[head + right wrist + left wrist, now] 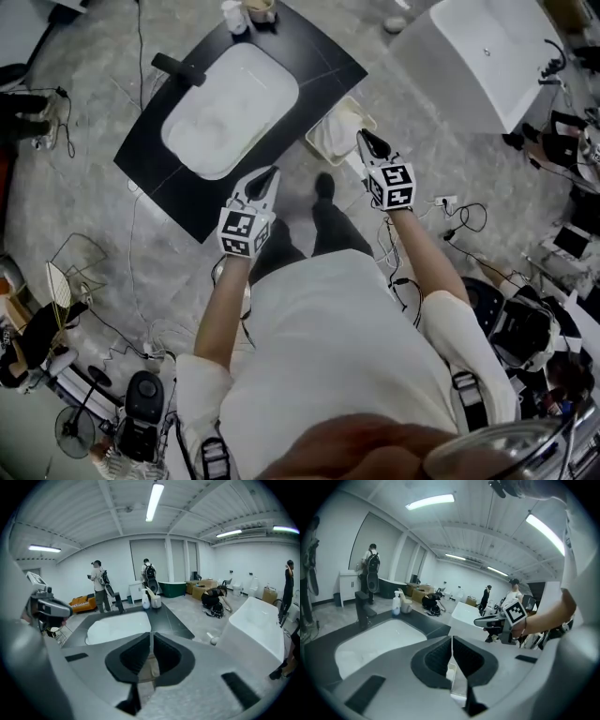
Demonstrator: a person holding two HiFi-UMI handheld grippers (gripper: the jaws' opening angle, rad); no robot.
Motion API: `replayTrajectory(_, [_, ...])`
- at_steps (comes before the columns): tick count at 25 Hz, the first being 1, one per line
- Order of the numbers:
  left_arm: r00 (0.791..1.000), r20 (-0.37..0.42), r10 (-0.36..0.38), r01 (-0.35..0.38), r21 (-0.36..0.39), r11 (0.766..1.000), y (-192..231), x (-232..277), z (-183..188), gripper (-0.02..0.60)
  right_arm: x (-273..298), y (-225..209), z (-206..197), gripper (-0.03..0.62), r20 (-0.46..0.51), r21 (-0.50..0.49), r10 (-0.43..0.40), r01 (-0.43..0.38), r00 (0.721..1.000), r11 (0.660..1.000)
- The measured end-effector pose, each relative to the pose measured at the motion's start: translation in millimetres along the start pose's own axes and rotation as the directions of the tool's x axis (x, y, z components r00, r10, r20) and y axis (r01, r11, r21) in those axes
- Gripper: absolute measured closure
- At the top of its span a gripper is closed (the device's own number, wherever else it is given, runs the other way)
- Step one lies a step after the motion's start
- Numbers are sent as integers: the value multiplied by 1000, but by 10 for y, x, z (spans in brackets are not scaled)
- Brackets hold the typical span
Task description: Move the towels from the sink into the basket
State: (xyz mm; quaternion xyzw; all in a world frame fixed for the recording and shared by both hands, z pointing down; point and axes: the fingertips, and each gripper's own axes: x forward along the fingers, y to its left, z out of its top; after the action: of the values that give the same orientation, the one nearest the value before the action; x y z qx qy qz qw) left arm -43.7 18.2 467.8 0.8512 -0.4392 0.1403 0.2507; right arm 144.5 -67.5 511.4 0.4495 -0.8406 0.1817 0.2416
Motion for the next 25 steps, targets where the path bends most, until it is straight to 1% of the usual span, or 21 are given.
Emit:
replayTrajectory(3, [999, 34, 30, -30, 8, 1000, 12, -291, 254, 571, -237, 221, 485, 583, 72, -25, 34, -32, 997, 999])
replayTrajectory(7, [993, 90, 75, -76, 2, 997, 52, -674, 556, 571, -488, 478, 1043, 597, 156, -50, 78, -71, 985, 996])
replayTrajectory(9, [988, 117, 100, -100, -8, 995, 71, -861, 674, 571, -602, 586, 1246, 597, 180, -56, 89, -80, 980, 995])
replayTrajectory(12, [979, 153, 138, -137, -19, 990, 64, -1183, 811, 571, -793, 777, 1451, 599, 188, -63, 102, -92, 977, 994])
replayTrajectory(14, [969, 186, 165, -163, -26, 986, 79, -1392, 924, 571, -894, 907, 1593, 599, 199, -68, 119, -107, 973, 992])
replayTrajectory(18, [941, 260, 217, -213, -46, 976, 151, -1765, 1105, 571, -1086, 1151, 1864, 599, 258, -86, 159, -142, 953, 986])
replayTrajectory(21, [920, 299, 252, -248, -51, 967, 204, -2004, 1175, 571, -1215, 1339, 1975, 599, 292, -114, 192, -165, 937, 980])
replayTrajectory(25, [891, 348, 291, -296, -40, 954, 252, -2251, 1316, 571, -1351, 1549, 2089, 599, 326, -162, 241, -197, 914, 967])
